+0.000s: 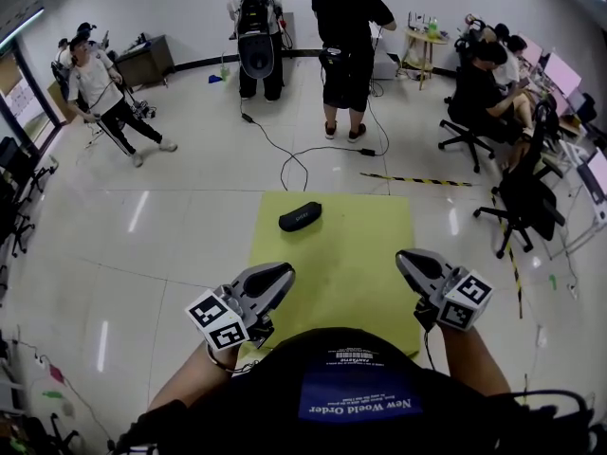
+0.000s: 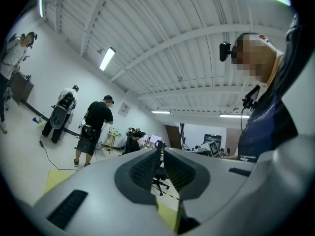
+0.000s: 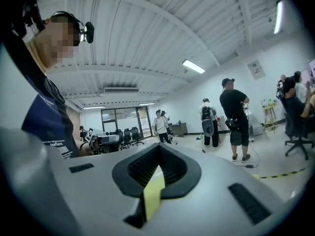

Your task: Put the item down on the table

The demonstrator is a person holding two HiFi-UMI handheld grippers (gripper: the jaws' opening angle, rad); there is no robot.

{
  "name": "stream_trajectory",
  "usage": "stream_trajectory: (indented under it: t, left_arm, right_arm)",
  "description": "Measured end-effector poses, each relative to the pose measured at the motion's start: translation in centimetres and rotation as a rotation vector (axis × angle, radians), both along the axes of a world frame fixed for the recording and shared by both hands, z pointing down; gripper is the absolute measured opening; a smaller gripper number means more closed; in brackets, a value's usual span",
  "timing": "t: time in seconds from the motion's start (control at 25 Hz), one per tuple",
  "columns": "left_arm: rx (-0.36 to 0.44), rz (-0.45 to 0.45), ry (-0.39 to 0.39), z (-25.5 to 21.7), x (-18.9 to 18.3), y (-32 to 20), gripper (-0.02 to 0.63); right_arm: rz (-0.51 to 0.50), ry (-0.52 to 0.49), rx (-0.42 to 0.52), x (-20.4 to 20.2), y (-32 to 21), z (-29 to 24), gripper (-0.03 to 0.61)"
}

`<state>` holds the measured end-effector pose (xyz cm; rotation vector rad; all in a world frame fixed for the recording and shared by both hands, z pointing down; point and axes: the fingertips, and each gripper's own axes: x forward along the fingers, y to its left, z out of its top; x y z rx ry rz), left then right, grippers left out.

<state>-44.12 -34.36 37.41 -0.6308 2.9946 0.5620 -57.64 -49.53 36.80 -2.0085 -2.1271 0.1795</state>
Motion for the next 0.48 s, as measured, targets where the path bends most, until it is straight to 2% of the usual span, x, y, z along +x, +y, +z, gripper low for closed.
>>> stream_trajectory:
  t: [0.48]
  left_arm:
    - [0.026, -0.015, -0.009, -0.39, -0.51, 0.34, 0.044]
  right_arm:
    - [-0.021, -0.004, -0.027, -0.16, 0.16, -0.82, -0.014]
